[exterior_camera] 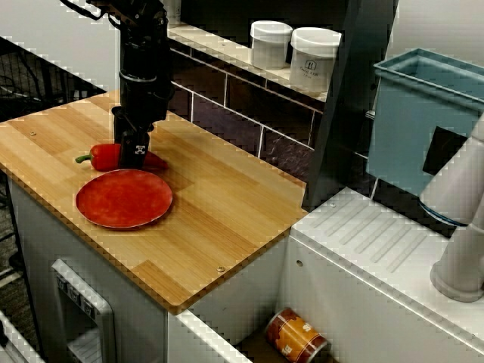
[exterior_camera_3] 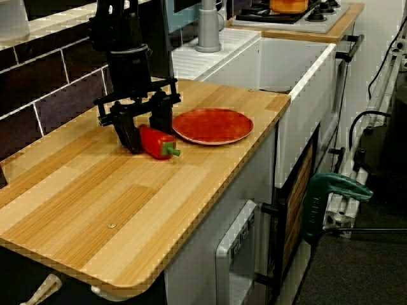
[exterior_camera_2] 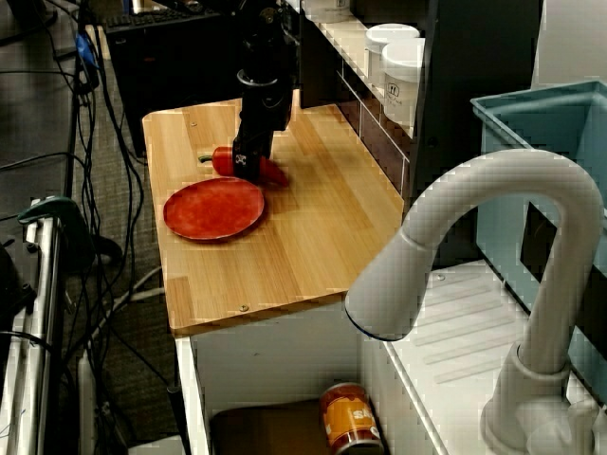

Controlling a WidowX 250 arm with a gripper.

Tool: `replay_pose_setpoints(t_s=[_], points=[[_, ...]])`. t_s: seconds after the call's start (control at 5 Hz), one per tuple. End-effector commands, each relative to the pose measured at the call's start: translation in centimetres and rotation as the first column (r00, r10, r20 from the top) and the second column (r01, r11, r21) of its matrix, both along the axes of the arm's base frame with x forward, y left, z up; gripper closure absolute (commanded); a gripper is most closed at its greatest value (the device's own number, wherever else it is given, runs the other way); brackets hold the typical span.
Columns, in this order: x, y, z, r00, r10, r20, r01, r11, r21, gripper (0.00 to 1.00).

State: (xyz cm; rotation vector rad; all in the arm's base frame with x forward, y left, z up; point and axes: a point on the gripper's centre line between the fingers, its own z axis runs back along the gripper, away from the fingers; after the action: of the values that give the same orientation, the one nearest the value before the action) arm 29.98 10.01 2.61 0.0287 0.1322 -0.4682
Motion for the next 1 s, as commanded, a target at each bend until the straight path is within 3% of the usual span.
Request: replay_pose_setpoints(t_s=[0.0, 0.2, 0.4, 0.6, 0.8], points=[[-0.3, 0.9, 2.0, 0.998, 0.004, 0.057, -0.004, 1.000, -0.003, 1.00], [-1.1, 2.2, 3.9, 0.998, -0.050, 0.033, 0.051, 0.998, -0.022, 1.00], [-2.0, 3.1, 5.5, 0.993, -0.120, 0.009, 0.120, 0.993, 0.010, 1.00], [-2.5, 2.6, 6.1, 0.969, -0.237, 0.066, 0.236, 0.972, 0.019, 1.00], [-2.7, 1.5, 6.4, 0.922, -0.382, 0.062, 0.379, 0.924, 0.054, 1.00]])
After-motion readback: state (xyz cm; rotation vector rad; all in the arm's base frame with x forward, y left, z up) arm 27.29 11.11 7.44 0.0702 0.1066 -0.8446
